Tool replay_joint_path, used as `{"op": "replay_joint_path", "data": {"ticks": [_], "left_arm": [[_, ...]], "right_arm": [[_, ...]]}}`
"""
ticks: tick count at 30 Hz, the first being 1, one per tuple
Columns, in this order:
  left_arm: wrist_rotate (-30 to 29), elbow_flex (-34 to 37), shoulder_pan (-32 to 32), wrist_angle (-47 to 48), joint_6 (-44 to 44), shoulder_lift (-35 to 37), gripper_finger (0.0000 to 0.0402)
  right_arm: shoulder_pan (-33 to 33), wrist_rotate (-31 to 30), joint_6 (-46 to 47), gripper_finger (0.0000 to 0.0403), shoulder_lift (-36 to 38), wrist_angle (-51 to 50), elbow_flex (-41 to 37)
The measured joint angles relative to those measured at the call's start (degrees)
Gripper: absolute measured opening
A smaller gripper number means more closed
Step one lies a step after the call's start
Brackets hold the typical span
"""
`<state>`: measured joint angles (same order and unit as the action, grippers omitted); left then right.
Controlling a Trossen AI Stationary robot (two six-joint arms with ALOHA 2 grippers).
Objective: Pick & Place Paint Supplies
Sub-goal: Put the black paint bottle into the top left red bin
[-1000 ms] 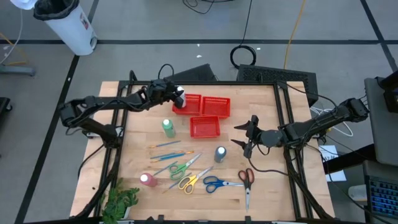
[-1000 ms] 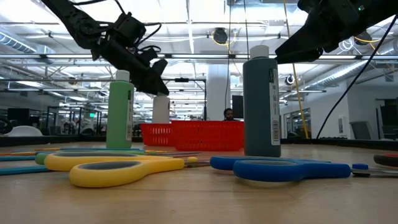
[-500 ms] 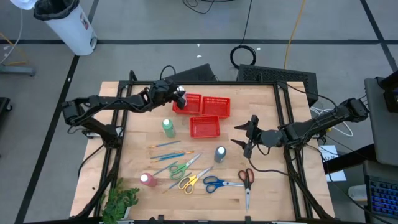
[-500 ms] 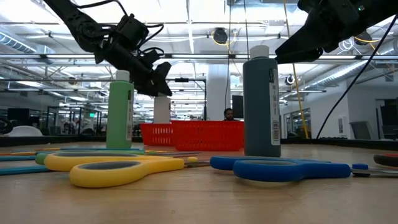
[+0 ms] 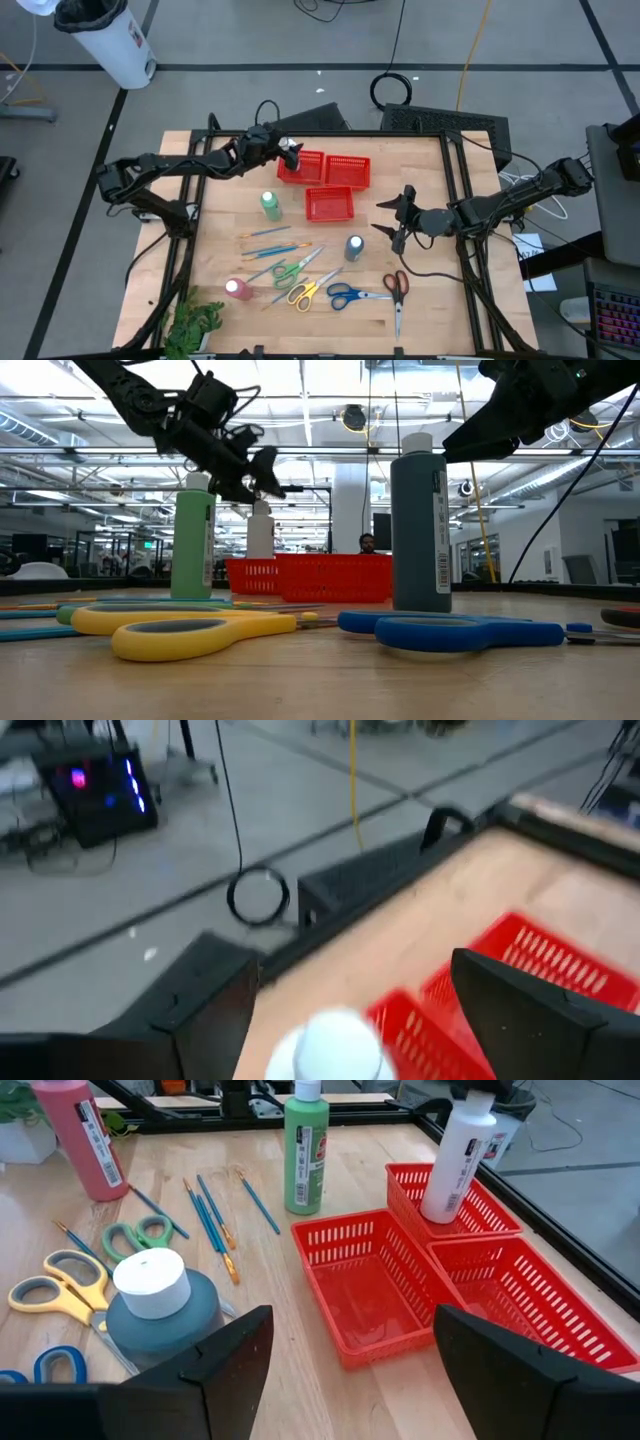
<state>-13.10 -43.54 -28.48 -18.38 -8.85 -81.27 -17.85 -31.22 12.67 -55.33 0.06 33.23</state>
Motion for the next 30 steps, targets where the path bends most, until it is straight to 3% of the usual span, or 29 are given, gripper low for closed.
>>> {"op": "replay_joint_path", "data": {"ticks": [6,14,19,25,30], "left_arm": [[0.04,-0.05,1.29,3.70,2.55,7.26,0.0343],[0.07,0.17,5.76,19.87,-0.36,24.62,0.0344],[-0.01,6.60,13.45,15.13,1.88,35.03,0.0339],[-0.30,17.56,20.02,0.55,4.07,44.30,0.0329],[-0.34,21.03,21.90,-5.11,4.65,46.60,0.0332]], "right_arm": [[-0.33,0.02,0.34,0.0267,-0.03,-3.44,-0.01],[-3.45,2.83,2.93,0.0263,-0.02,-7.35,-0.02],[-4.56,9.03,7.34,0.0263,-0.63,-6.54,-2.75],[-4.87,10.62,3.69,0.0263,-5.63,11.44,-13.71],[-4.86,15.02,1.60,0.0263,-14.27,32.11,-19.37]]}}
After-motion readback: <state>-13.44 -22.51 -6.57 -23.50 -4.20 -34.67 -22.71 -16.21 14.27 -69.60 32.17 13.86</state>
